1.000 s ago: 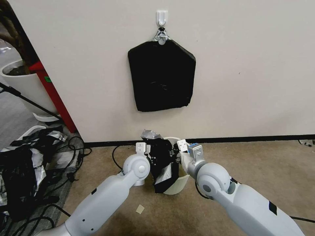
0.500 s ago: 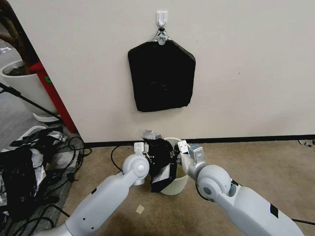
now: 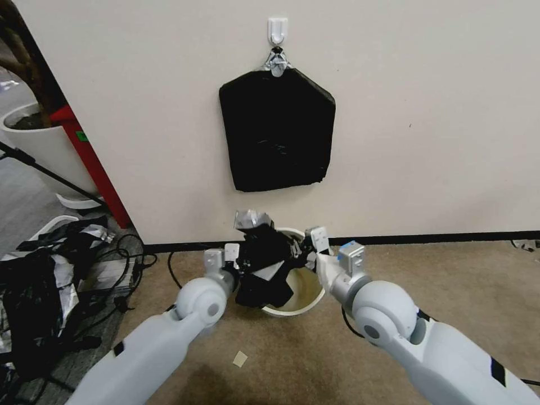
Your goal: Place a trash bag onto the trash bin.
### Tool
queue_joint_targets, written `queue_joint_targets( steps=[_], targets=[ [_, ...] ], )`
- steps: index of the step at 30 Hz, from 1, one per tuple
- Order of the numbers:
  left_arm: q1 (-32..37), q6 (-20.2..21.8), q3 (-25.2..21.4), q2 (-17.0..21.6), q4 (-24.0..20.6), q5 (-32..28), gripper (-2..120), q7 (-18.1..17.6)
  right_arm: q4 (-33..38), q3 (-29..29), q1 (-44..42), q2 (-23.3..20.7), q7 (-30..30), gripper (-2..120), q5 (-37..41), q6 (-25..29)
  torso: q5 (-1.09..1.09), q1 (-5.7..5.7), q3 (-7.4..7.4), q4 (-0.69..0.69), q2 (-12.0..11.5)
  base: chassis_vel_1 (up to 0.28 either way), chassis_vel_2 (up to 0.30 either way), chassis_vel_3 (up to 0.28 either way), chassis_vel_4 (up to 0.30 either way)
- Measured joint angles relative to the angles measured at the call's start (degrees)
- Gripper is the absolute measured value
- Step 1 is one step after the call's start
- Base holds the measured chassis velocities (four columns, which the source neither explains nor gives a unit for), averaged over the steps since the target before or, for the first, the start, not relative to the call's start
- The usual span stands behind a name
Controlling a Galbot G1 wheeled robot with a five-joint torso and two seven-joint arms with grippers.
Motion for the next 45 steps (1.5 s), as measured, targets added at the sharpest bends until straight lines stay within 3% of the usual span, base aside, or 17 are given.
queue_joint_targets(
  steps=[1, 5, 9, 13, 17, 20, 24, 26, 31, 38, 45],
  targets=[
    [0.0, 0.0, 0.0, 0.0, 0.0, 0.0, 2, 0.0, 0.0, 0.0, 0.0, 0.0, 0.0, 0, 0.0, 0.0, 0.0, 0.0, 0.0, 0.0, 0.0, 0.0, 0.0, 0.0, 0.0],
    [4.1, -4.7, -2.4, 4.0, -2.8, 1.0, 2, 6.6, -0.1, -0.2, 2.2, -0.7, 0.0, 0, -0.9, 3.1, 0.0, 0.0, 0.0, 0.0, 0.0, 0.0, 0.0, 0.0, 0.0],
    [5.4, -6.2, -3.4, 5.5, -3.6, 1.6, 2, 9.2, -0.7, -0.8, 3.2, -1.0, 0.2, 0, -5.5, 6.4, 0.01, 0.0, 0.0, 0.01, 0.0, 0.0, 0.0, 0.0, 0.0],
    [6.0, -7.8, -4.1, 6.7, -4.3, 2.8, 2, 11.7, -1.2, -1.9, 4.6, -2.0, 1.3, 0, -5.9, 5.8, 0.01, 0.0, 0.0, 0.0, 0.0, 0.0, 0.0, 0.0, 0.0],
    [5.9, -9.5, -4.4, 7.0, -4.4, 3.7, 2, 13.5, -2.5, -2.0, 6.0, -2.9, 2.9, 0, -1.7, 3.3, 0.01, 0.0, 0.0, 0.0, 0.0, 0.0, 0.0, 0.0, 0.0],
    [5.6, -17.0, -4.2, 7.8, -2.1, 6.1, 2, 19.1, -3.4, -1.1, 7.9, -5.1, 4.7, 0, 5.4, 0.3, 0.01, 0.0, 0.0, -0.01, 0.0, 0.0, 0.0, 0.0, 0.0],
    [5.7, -20.8, -4.5, 8.2, -0.7, 6.3, 2, 22.4, -1.8, 0.1, 8.2, -7.6, 6.0, 0, 10.0, -1.6, 0.02, 0.0, 0.0, 0.0, 0.0, 0.0, 0.0, 0.0, 0.0],
    [5.8, -23.6, -5.5, 8.8, 0.8, 4.6, 2, 26.8, -0.3, 1.9, 8.0, -11.3, 6.6, 0, 16.3, -3.7, 0.01, 0.0, 0.0, -0.01, 0.0, 0.0, 0.0, 0.0, 0.0],
    [5.2, -26.0, -6.4, 9.6, 2.1, 1.0, 2, 31.3, 0.3, 5.1, 6.1, -14.4, 4.7, 0, 20.1, -4.9, 0.02, 0.0, 0.0, 0.0, 0.0, 0.0, 0.0, 0.0, 0.0],
    [2.8, -26.5, -6.9, 8.8, 2.6, -6.4, 2, 31.2, 1.4, 8.7, 0.9, -16.6, -2.3, 0, 22.0, -5.3, 0.01, 0.0, 0.0, -0.01, 0.0, 0.0, 0.0, 0.0, 0.0],
    [2.3, -25.6, -8.8, 8.0, 1.7, -13.6, 2, 28.1, 2.2, 13.3, -8.6, -13.7, -7.2, 0, 21.0, -5.3, 0.02, 0.0, 0.0, -0.01, 0.0, 0.0, 0.0, 0.0, 0.0]
  ],
)
